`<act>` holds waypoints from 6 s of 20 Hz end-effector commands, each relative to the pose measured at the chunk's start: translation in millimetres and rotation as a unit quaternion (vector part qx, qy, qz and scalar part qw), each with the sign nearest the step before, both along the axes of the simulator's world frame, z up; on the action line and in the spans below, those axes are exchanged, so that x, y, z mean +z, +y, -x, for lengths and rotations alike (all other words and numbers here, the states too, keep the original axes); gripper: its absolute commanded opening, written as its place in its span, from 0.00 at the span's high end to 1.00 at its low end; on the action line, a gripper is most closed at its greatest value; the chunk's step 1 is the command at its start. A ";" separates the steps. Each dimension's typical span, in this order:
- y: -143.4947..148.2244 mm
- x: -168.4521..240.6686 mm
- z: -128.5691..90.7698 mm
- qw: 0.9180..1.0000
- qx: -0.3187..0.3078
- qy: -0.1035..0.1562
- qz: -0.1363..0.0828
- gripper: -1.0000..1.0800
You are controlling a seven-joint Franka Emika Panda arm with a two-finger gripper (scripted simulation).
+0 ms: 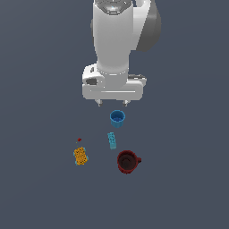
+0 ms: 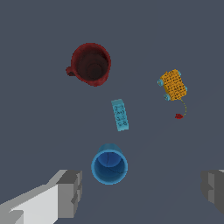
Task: Pick up a designated object from a clutter of objects.
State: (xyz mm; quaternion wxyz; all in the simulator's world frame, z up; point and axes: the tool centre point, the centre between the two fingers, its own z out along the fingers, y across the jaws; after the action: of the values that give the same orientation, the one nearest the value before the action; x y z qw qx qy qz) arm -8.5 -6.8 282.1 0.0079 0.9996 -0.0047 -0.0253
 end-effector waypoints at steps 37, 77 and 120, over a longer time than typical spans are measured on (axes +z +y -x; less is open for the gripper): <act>14.3 -87.4 18.6 0.948 -0.309 0.029 -0.069 0.38; 15.7 -200.0 60.5 0.730 -0.673 0.083 -0.084 0.38; -17.3 -67.2 45.4 0.729 -0.675 0.082 -0.081 1.00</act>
State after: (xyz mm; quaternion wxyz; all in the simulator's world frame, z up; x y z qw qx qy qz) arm -55.5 -20.0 198.7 -0.0918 0.7237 -0.6755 -0.1071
